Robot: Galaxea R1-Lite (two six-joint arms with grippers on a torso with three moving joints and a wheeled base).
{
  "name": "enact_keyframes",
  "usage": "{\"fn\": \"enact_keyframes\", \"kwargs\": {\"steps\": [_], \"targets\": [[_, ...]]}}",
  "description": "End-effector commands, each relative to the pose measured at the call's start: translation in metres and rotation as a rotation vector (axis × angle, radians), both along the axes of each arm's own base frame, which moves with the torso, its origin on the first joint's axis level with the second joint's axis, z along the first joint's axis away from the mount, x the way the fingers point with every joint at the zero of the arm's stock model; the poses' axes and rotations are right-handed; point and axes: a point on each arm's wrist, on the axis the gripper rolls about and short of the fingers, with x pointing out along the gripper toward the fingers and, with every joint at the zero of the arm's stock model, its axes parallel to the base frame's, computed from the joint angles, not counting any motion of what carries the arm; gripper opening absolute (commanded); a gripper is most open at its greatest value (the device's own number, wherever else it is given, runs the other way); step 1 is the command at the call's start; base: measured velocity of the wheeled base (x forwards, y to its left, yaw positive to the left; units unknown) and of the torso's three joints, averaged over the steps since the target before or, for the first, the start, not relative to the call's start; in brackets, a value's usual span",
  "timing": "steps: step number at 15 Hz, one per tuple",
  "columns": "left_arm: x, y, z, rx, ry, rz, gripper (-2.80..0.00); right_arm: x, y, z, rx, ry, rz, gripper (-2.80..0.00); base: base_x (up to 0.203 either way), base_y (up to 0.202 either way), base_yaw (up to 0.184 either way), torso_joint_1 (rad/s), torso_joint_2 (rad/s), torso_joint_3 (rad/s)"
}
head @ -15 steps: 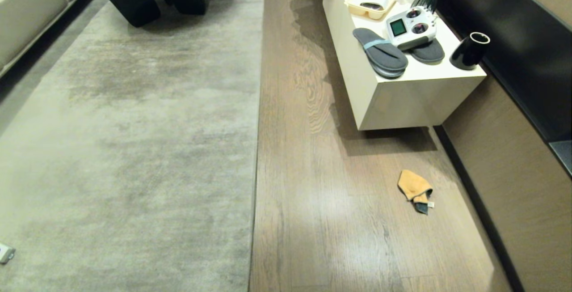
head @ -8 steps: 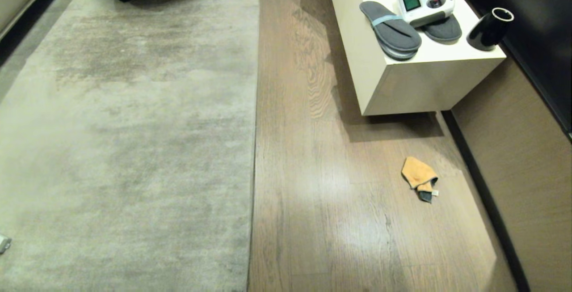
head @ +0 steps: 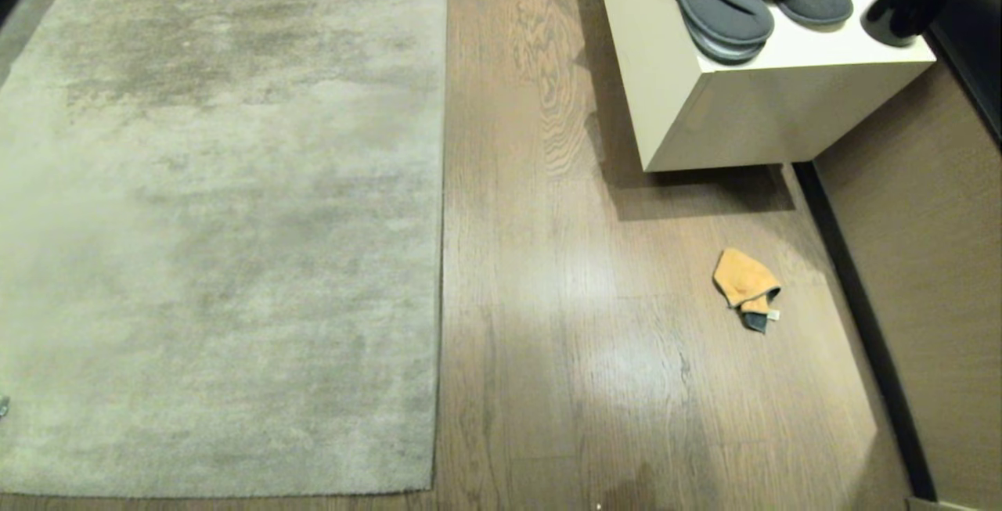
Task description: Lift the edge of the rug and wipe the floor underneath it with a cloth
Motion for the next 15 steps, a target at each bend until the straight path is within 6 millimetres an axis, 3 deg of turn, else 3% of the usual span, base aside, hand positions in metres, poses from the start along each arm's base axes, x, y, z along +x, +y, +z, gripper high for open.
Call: {"fn": "enact_keyframes", "kwargs": {"steps": [1, 15], "targets": [[0.0001, 0.0000, 0.0001, 0.000, 0.001, 0.002, -2.80, 0.0000, 0.0000, 0.0000, 0.000, -0.001, 0.000, -2.80, 0.000, 0.000, 0.000, -0.002, 0.00, -0.202], [0.0001, 0.0000, -0.0001, 0.000, 0.003, 0.000, -2.80, 0.0000, 0.0000, 0.0000, 0.000, -0.001, 0.000, -2.80, 0.000, 0.000, 0.000, 0.003, 0.00, -0.197]]}}
